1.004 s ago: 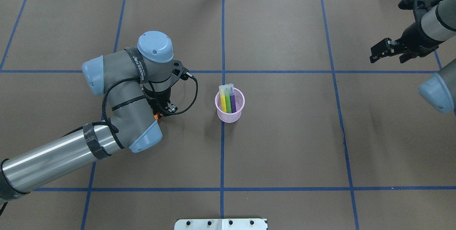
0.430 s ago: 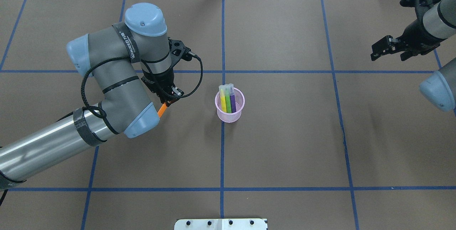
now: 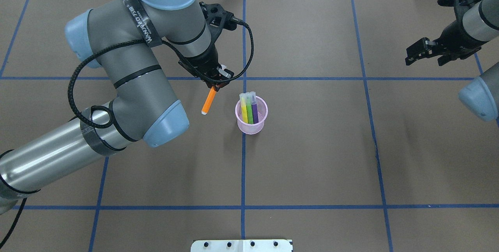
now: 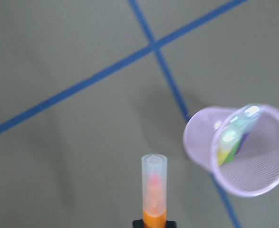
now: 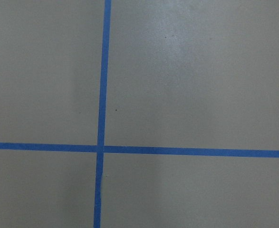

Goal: Collect pens into pen holder
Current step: 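Carry the orange marker over the pink cup and drop it in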

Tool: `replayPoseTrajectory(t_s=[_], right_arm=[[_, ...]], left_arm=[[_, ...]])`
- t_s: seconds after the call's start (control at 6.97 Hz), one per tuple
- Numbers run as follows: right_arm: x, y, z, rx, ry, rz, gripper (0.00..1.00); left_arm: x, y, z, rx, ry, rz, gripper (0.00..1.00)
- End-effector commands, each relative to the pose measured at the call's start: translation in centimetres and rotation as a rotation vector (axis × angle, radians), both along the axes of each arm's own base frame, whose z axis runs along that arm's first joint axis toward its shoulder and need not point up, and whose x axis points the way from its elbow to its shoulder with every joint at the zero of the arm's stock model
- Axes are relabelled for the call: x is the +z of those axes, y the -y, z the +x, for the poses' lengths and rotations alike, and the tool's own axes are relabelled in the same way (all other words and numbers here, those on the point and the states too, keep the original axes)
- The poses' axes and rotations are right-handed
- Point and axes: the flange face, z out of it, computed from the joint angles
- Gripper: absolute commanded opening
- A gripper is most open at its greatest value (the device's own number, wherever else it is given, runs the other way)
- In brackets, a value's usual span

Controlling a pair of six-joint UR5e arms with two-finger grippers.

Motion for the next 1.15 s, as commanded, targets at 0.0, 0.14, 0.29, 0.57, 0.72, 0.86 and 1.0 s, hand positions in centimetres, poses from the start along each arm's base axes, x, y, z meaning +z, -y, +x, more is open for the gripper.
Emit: replayPoseTrajectory(t_s=[0.0,0.14,0.29,0.57,0.72,0.86,1.0], right_arm=[[-0.2,0.1,0.0,-0.001,0.001,0.007,0.99],[-0.3,0.1,0.0,-0.001,0.001,0.009,0.99],[-0.5,0.2,-0.1,-0.001,0.003,0.011,0.99],[-0.5,0.2,-0.1,-0.001,0.003,0.013,0.99],[-0.5,0.2,-0.1,-0.001,0.003,0.011,0.99],[-0.5,0.1,-0.1,0.001,0.004,0.011,0.99],[-0.5,0.1,-0.1,0.000,0.005,0.010,0.99]], left_arm=[[-3.0,-2.0,2.7,-0.093,-0.114,0.114,0.00],[-2.4,-2.0,4.3,-0.095,-0.109,0.138,0.00],[-2.4,-2.3,5.5,-0.103,-0.120,0.165,0.00],[-1.7,-4.5,9.1,-0.125,-0.129,0.215,0.00],[-1.5,-4.4,9.5,-0.126,-0.137,0.221,0.00],[-1.5,-4.6,9.7,-0.122,-0.137,0.222,0.00],[-1.5,-4.5,9.6,-0.122,-0.136,0.226,0.33]])
